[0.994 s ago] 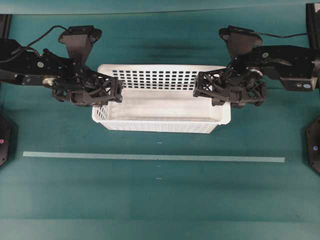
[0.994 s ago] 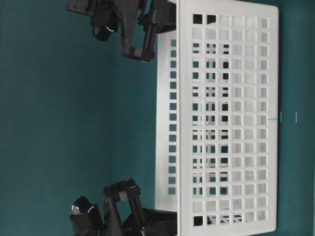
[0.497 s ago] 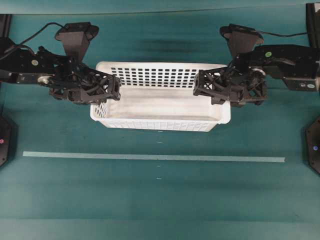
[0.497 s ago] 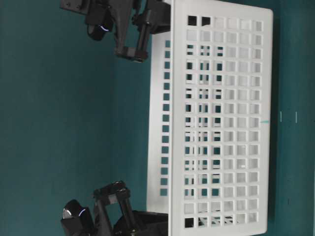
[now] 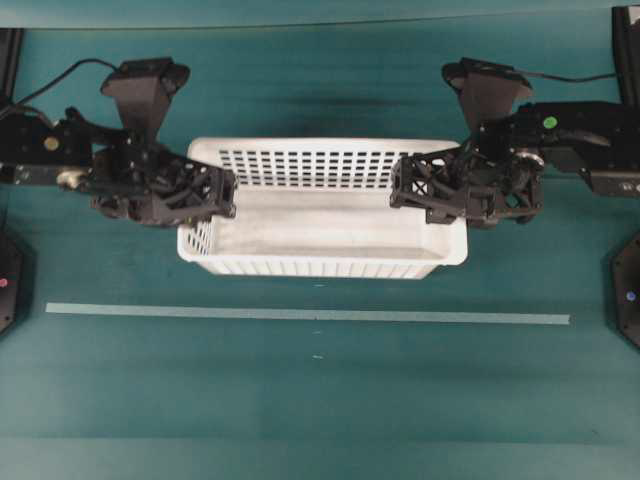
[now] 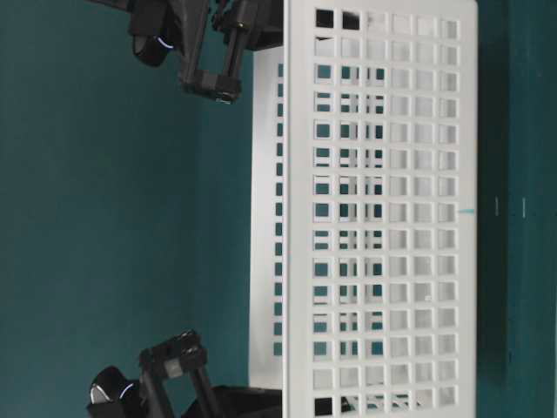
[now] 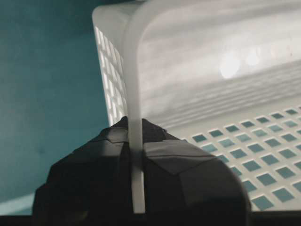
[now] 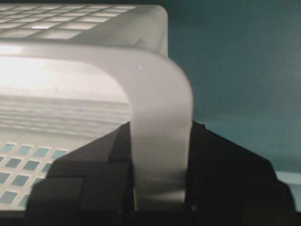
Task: Lift the white basket with both hands.
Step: 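Lift the basket with both grippers and pull it toward the front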
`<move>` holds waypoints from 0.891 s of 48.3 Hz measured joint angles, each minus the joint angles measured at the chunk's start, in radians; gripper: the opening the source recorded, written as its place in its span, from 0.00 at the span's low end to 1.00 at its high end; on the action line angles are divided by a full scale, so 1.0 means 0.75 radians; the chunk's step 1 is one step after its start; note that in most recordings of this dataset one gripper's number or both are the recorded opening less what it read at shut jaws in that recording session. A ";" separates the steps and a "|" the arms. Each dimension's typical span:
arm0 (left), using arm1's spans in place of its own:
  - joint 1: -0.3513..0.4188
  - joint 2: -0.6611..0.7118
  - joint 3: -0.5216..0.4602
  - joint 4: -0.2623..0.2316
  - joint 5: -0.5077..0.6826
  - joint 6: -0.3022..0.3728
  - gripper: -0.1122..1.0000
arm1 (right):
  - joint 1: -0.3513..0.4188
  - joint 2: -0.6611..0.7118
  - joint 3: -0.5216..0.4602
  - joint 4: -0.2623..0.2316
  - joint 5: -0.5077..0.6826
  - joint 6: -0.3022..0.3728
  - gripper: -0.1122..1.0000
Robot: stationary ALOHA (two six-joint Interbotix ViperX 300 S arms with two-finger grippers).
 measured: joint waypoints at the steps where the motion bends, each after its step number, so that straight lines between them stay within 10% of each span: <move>1: -0.014 -0.004 0.004 0.000 0.000 -0.010 0.07 | 0.006 0.000 0.002 0.000 0.000 0.004 0.25; 43: -0.315 -0.014 0.020 -0.006 0.000 -0.200 0.07 | 0.344 -0.033 0.067 -0.080 -0.039 0.393 0.25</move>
